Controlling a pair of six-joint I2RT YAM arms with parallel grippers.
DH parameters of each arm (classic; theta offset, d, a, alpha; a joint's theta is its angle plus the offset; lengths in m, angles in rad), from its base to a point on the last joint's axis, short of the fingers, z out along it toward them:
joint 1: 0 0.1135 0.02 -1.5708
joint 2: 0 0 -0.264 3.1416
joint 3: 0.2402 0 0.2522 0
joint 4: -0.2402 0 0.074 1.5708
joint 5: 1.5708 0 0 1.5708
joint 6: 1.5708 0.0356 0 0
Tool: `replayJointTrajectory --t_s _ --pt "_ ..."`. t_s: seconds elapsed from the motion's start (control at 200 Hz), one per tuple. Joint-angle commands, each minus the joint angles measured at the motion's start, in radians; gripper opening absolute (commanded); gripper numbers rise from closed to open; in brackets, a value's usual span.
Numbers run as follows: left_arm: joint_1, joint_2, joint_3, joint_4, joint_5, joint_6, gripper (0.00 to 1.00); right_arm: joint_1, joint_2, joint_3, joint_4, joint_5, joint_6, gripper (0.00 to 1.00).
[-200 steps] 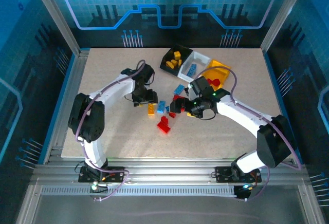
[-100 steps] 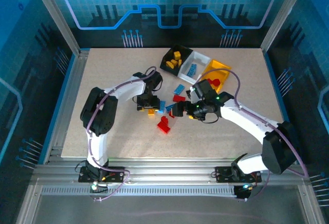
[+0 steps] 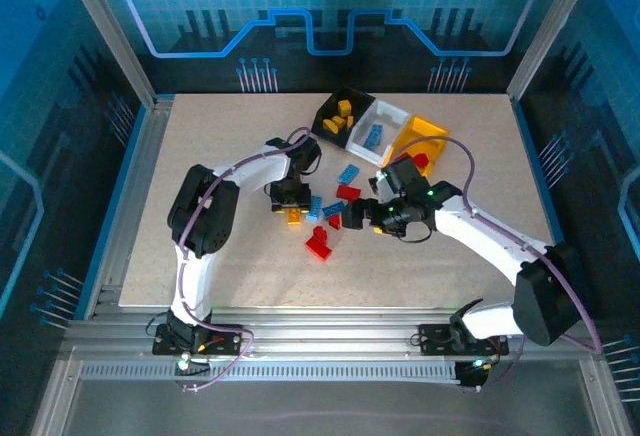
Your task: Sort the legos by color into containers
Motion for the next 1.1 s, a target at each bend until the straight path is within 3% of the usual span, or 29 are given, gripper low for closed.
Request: replayJointTrajectory --t_s 0.0,0.235,0.36,0.49,0.61,0.84,1.096 --pt "-0.001 0.022 -0.01 -0.036 -0.026 0.013 0.48 -0.011 -0.011 -0.013 -0.009 -0.019 -0.012 1.0" --pt "0.016 0.005 -0.023 -0.03 -0.017 0.018 0.35 -0.012 0.014 -0.006 0.011 -0.027 -0.005 1.0" --pt "0.038 -0.01 -0.005 -0.03 0.007 0.016 0.33 -0.013 0.03 0.011 0.007 -0.024 -0.008 1.0" --pt "0.088 -0.026 0.032 -0.012 0.085 0.0 0.33 -0.017 0.041 0.023 0.006 -0.021 -0.011 0.99" --pt "0.148 -0.03 0.094 0.058 0.234 -0.045 0.33 -0.028 0.026 0.028 0.004 -0.001 -0.014 1.0" --pt "0.235 0.078 0.318 0.299 0.506 -0.279 0.34 -0.058 -0.033 0.023 -0.017 0.046 -0.018 1.0" --pt "0.24 0.414 0.736 0.592 0.659 -0.625 0.34 -0.073 -0.129 -0.019 -0.058 0.107 0.017 1.0"
